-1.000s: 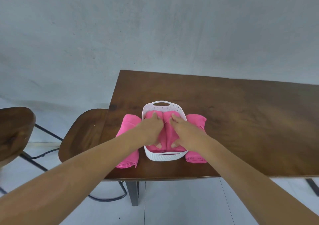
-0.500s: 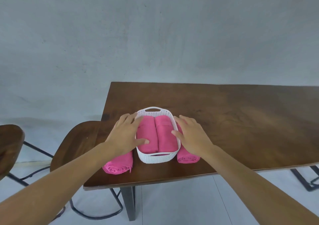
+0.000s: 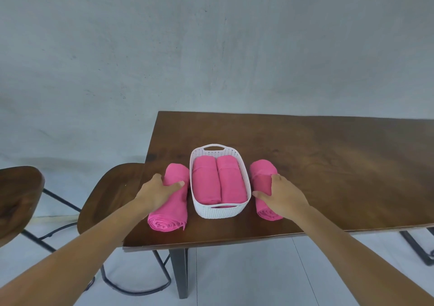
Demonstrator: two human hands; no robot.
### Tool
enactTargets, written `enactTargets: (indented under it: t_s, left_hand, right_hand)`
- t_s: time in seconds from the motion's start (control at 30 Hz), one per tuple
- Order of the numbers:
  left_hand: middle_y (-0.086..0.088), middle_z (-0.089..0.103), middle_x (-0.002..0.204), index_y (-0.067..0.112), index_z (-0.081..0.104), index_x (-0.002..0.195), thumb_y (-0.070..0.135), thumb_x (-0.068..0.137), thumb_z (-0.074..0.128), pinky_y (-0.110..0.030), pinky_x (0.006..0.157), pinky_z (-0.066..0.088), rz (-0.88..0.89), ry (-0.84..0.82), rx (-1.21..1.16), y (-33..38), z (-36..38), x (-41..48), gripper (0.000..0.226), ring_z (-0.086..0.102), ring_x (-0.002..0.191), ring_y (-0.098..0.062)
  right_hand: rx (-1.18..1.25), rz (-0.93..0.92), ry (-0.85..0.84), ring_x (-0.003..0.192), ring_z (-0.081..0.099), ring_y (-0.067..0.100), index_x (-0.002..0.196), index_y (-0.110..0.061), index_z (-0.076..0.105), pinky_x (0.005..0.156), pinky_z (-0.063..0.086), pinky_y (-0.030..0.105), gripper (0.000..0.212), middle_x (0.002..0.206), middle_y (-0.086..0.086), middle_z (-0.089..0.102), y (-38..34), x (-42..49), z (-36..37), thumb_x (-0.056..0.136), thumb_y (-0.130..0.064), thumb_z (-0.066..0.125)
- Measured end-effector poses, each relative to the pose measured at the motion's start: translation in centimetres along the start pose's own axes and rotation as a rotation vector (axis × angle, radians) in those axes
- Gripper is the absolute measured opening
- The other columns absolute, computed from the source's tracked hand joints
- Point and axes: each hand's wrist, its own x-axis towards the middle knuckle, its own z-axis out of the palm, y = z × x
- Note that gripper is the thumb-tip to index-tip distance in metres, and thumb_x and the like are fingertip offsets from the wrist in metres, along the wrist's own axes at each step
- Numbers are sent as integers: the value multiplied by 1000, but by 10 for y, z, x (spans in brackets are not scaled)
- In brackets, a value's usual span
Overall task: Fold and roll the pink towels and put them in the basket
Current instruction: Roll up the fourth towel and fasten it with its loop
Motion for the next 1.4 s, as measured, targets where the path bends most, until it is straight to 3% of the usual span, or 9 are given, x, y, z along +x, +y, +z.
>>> enactTargets:
  t_s: [0.23,0.4,0.6,0.77,0.9,1.0,1.13,1.27,1.4]
  left_hand:
    - [-7,65,107,16,53,124,55,85,73,-35,78,60,-92,-162,-83,0,7,-10,58,68,90,-25]
    - [-15,69,102,12,58,113,41,83,80,-36,68,61,-147,-184,-278,-5,4,-24,47,72,86,-32]
    - [-16,68,111,20,55,115,31,87,78,-44,76,61,-88,-182,-602,-2,-17,-37,38,69,97,-35]
    - [-15,71,110,20,58,122,32,86,76,-45,77,62,32,-195,-688,13,-34,-44,43,71,99,-34]
    - [-15,66,116,19,49,124,29,91,72,-43,74,61,74,-148,-668,35,-41,-48,42,69,99,-33]
    - [-14,64,117,16,41,135,32,89,75,-43,72,62,107,-100,-591,50,-43,-43,60,70,96,-33]
    - [-10,57,120,19,29,148,43,85,77,-47,77,62,139,76,-388,72,-36,-33,83,68,92,-30]
    - [-15,45,138,29,21,152,65,71,76,-51,83,60,139,149,-212,91,-21,-31,105,63,104,-37]
    - [-19,34,146,22,24,154,55,83,74,-50,93,54,47,163,-127,111,1,-34,93,54,120,-46]
  right_hand:
    - [16,175,-75,120,61,28,135,-14,50,91,52,34,48,140,10,57,-17,2,5,100,-47,53]
    - [92,258,-63,131,53,30,145,-17,41,100,48,36,59,148,8,49,-26,1,9,100,-53,52]
    - [166,279,65,107,64,29,134,-10,48,72,46,31,62,124,8,62,-15,-4,9,92,-53,62]
    - [335,308,84,103,65,30,132,-7,50,71,48,32,62,120,11,64,-6,-5,8,90,-51,64]
    - [535,334,86,93,60,26,131,-5,51,70,46,30,56,117,12,63,-4,-7,-5,91,-41,67]
    - [696,322,97,83,59,18,127,-7,55,56,44,26,51,100,4,61,-4,-7,-22,90,-38,71]
    - [962,243,56,86,68,23,117,-12,58,64,55,30,43,97,5,66,-13,-11,-46,88,-39,73]
    - [1101,140,-13,87,71,23,113,-13,65,66,56,31,35,99,6,72,-33,-17,-62,89,-39,72]
    - [1196,80,-123,87,73,23,119,-13,63,68,57,31,40,101,6,74,-58,-15,-62,90,-39,71]
